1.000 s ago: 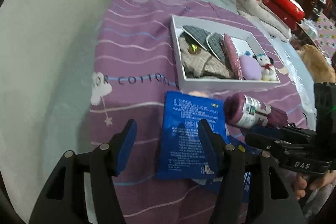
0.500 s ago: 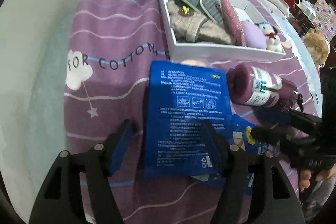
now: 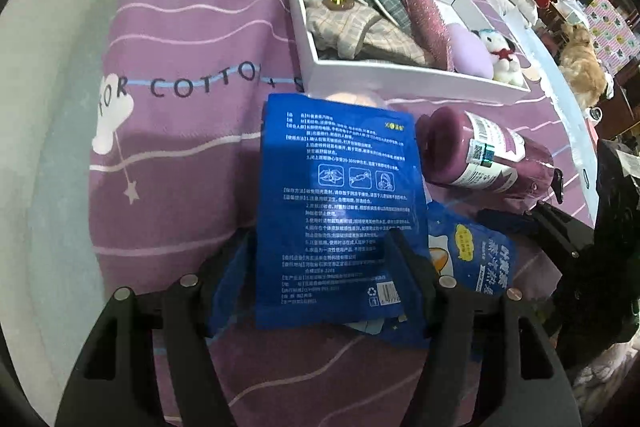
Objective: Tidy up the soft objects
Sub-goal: 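Close the left tool on the blue cold-pack packet, then close the right tool on the blue eye-mask packet while the left tool holds the cold pack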
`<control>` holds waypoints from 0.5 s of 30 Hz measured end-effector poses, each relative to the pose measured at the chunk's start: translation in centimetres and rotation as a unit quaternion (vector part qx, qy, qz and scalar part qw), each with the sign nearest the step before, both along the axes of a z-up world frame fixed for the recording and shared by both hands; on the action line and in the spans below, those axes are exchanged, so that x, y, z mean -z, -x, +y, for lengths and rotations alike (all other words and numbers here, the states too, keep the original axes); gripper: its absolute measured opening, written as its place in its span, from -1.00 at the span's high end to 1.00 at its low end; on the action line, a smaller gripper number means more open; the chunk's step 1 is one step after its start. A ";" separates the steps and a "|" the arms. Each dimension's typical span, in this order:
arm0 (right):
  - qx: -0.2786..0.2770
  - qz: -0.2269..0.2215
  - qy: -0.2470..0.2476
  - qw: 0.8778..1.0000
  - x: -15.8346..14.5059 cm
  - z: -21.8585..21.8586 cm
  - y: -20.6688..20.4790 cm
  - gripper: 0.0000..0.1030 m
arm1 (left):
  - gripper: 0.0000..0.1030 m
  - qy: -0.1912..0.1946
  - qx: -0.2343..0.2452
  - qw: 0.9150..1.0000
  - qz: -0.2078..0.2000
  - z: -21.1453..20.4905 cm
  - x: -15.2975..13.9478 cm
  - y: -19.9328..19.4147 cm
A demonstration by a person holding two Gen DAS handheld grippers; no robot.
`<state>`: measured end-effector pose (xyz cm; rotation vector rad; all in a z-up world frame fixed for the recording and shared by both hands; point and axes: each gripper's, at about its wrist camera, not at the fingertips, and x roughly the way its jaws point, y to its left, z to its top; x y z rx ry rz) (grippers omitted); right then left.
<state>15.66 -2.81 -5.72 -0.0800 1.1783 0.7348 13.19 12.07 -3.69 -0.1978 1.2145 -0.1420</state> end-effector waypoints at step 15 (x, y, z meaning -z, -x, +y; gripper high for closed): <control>0.019 0.024 -0.027 0.999 -0.2 -1.8 0.0 -1.00 | 0.96 -0.002 -0.071 0.997 -0.023 2.8 -2.6 0.6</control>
